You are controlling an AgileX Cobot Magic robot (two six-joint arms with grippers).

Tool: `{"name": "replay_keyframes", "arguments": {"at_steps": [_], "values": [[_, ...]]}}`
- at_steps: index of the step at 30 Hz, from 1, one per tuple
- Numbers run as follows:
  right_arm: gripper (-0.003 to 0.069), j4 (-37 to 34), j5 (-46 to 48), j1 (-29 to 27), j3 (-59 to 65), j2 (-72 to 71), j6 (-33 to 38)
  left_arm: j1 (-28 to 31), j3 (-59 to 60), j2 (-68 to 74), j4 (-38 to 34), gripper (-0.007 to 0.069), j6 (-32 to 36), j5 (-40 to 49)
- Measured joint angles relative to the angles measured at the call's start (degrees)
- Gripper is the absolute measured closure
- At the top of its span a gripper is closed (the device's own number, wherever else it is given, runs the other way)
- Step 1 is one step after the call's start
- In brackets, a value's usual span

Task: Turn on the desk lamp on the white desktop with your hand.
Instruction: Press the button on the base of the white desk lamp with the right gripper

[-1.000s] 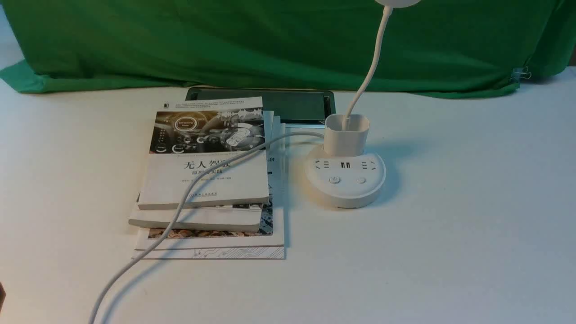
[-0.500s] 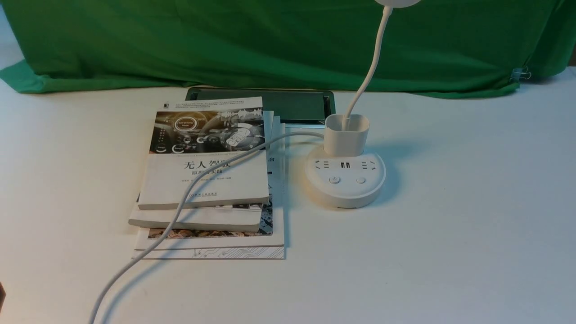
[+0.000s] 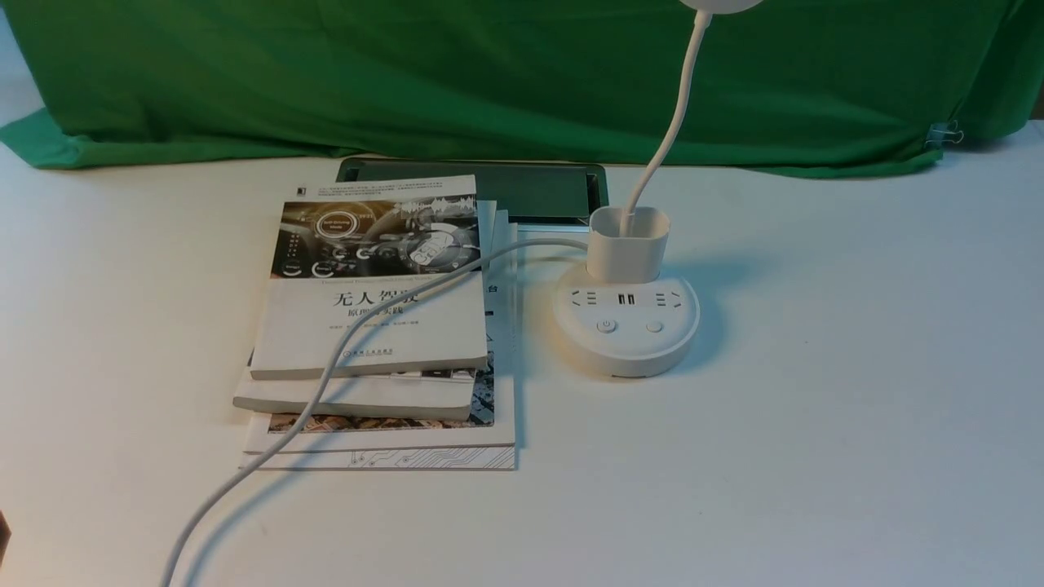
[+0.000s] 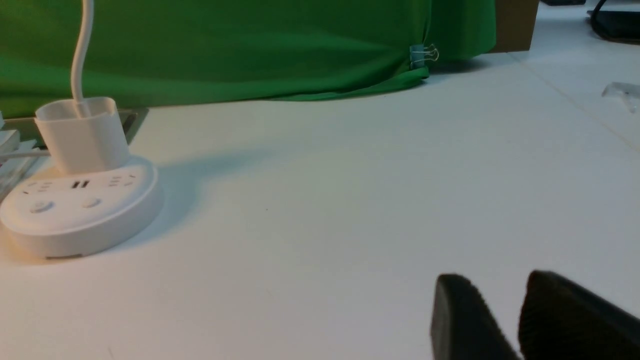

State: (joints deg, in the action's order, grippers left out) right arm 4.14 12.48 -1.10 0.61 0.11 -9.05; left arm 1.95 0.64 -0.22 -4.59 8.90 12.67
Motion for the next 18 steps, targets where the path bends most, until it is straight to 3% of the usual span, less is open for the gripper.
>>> {"name": "replay_keyframes", "arguments": {"at_steps": [7, 9, 10, 11, 12, 13, 14, 15, 18], "values": [[0.0418, 0.0, 0.0, 0.0, 0.0, 0.0, -0.6, 0.0, 0.0, 0.0, 0.0, 0.0603, 0.0, 0.0], [0.0418, 0.0, 0.0, 0.0, 0.0, 0.0, -4.9, 0.0, 0.0, 0.0, 0.0, 0.0603, 0.0, 0.0], [0.0418, 0.0, 0.0, 0.0, 0.0, 0.0, -10.2, 0.0, 0.0, 0.0, 0.0, 0.0603, 0.0, 0.0], [0.0418, 0.0, 0.0, 0.0, 0.0, 0.0, -11.1, 0.0, 0.0, 0.0, 0.0, 0.0603, 0.0, 0.0], [0.0418, -0.6, 0.0, 0.0, 0.0, 0.0, -17.7, 0.0, 0.0, 0.0, 0.0, 0.0603, 0.0, 0.0], [0.0418, -2.6, -0.1, 0.0, 0.0, 0.0, -28.7, 0.0, 0.0, 0.0, 0.0, 0.0603, 0.0, 0.0], [0.0418, -3.0, -0.1, 0.0, 0.0, 0.0, -28.7, 0.0, 0.0, 0.0, 0.0, 0.0603, 0.0, 0.0], [0.0418, -6.0, -0.1, 0.0, 0.0, 0.0, -42.3, 0.0, 0.0, 0.0, 0.0, 0.0603, 0.0, 0.0], [0.0418, -8.2, 0.0, 0.0, 0.0, 0.0, -55.9, 0.0, 0.0, 0.0, 0.0, 0.0603, 0.0, 0.0]]}}
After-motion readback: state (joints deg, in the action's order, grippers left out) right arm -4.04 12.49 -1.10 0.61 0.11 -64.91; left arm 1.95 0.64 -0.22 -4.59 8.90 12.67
